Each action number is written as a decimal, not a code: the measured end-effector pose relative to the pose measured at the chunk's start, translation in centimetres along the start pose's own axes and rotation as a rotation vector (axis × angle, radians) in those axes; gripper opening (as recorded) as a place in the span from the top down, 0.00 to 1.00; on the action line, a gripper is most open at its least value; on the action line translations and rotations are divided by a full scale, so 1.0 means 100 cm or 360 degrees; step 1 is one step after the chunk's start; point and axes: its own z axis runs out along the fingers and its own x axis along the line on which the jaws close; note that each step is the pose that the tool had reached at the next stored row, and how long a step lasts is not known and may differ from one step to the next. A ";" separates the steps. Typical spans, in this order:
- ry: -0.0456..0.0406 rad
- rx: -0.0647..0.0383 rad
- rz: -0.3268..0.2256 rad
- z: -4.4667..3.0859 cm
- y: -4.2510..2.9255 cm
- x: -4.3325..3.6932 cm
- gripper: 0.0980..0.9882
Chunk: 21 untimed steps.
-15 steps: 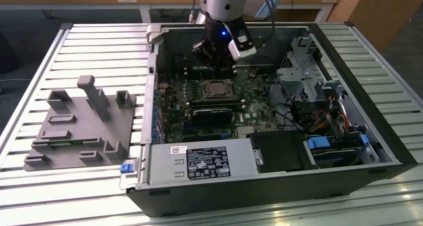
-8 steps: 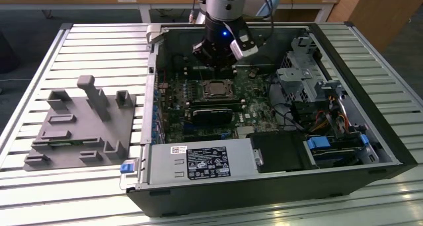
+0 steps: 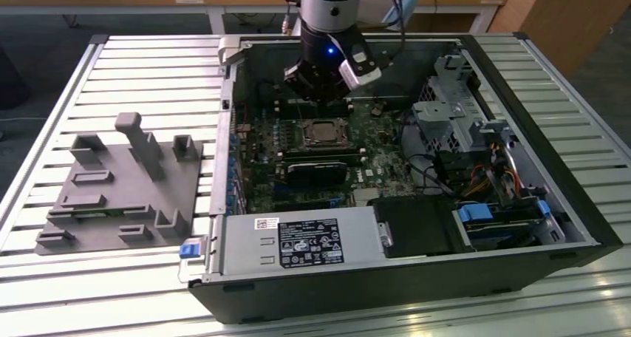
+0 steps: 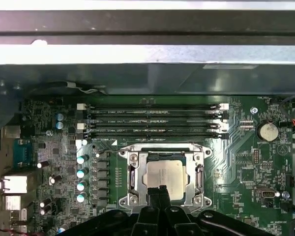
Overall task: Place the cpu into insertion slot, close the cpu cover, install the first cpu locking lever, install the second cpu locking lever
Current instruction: 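Install the first cpu locking lever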
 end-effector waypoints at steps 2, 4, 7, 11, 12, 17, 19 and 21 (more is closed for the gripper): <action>-0.0001 0.0000 -0.0025 -0.0001 -0.0001 0.0000 0.99; -0.0001 -0.0001 -0.0043 -0.0004 -0.0001 0.0001 0.99; -0.0003 -0.0008 -0.0054 -0.0016 -0.0001 0.0007 0.99; -0.0007 -0.0009 -0.0056 -0.0017 -0.0002 0.0104 0.99; -0.0008 -0.0010 -0.0056 -0.0017 -0.0003 0.0133 0.99; -0.0012 -0.0010 -0.0061 -0.0017 -0.0005 0.0260 0.99; -0.0013 -0.0010 -0.0064 -0.0018 -0.0006 0.0308 0.99; -0.0013 -0.0010 -0.0067 -0.0018 -0.0007 0.0356 0.99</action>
